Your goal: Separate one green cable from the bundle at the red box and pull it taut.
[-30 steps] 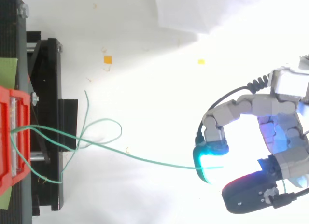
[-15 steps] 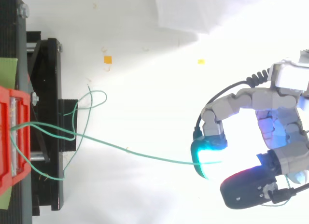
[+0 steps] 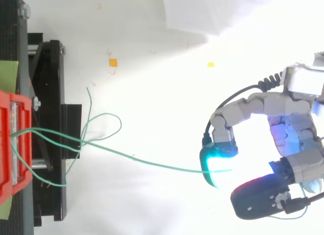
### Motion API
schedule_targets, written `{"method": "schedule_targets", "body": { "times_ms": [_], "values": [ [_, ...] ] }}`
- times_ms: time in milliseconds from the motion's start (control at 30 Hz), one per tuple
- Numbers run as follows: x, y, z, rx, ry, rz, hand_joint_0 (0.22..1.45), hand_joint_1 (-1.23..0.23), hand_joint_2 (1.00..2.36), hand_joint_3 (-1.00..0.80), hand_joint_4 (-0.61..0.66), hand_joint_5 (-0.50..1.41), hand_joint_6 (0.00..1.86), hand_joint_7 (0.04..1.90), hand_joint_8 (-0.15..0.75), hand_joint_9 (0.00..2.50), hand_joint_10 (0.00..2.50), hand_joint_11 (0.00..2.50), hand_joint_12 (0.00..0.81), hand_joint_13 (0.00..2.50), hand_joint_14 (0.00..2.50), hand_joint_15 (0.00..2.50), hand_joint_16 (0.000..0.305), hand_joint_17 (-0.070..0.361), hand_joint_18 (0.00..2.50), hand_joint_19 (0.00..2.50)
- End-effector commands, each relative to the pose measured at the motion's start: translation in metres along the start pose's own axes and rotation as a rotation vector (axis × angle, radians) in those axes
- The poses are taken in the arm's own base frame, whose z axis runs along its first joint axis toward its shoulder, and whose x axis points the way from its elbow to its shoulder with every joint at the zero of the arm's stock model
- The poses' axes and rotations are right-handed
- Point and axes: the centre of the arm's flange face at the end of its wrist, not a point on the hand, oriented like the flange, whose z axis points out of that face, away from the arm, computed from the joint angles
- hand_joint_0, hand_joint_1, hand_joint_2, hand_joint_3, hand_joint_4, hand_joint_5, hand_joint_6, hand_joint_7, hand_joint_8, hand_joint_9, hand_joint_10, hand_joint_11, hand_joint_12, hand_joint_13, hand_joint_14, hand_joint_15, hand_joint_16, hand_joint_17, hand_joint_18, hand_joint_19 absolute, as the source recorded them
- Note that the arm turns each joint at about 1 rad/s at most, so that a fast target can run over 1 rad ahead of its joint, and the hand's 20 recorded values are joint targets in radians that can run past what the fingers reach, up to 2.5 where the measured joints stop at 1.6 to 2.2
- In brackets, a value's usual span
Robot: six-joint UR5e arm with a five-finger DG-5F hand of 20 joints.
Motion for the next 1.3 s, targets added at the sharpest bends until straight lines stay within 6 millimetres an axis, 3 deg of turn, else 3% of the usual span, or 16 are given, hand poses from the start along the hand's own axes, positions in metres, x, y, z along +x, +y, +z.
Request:
{"method": "schedule_targets", "body": {
  "times_ms": [0, 1267],
  "values": [
    [-0.0008, -0.0002, -0.0001, 0.001, -0.001, 0.0, 0.73, -0.75, 1.01, -0.08, -0.05, 0.16, 0.5, 1.32, 0.22, 2.21, 0.02, 0.68, 0.407, 1.69, 0.02, 0.76, 0.046, 0.103, 1.2, 0.86],
    [-0.0008, -0.0001, 0.0001, 0.0, -0.001, 0.001, 0.73, -0.75, 1.01, -0.08, -0.04, 0.16, 0.5, 1.32, 0.218, 2.2, 0.03, 0.67, 0.413, 1.7, 0.02, 0.77, 0.046, 0.103, 1.22, 0.87]
  ]
}}
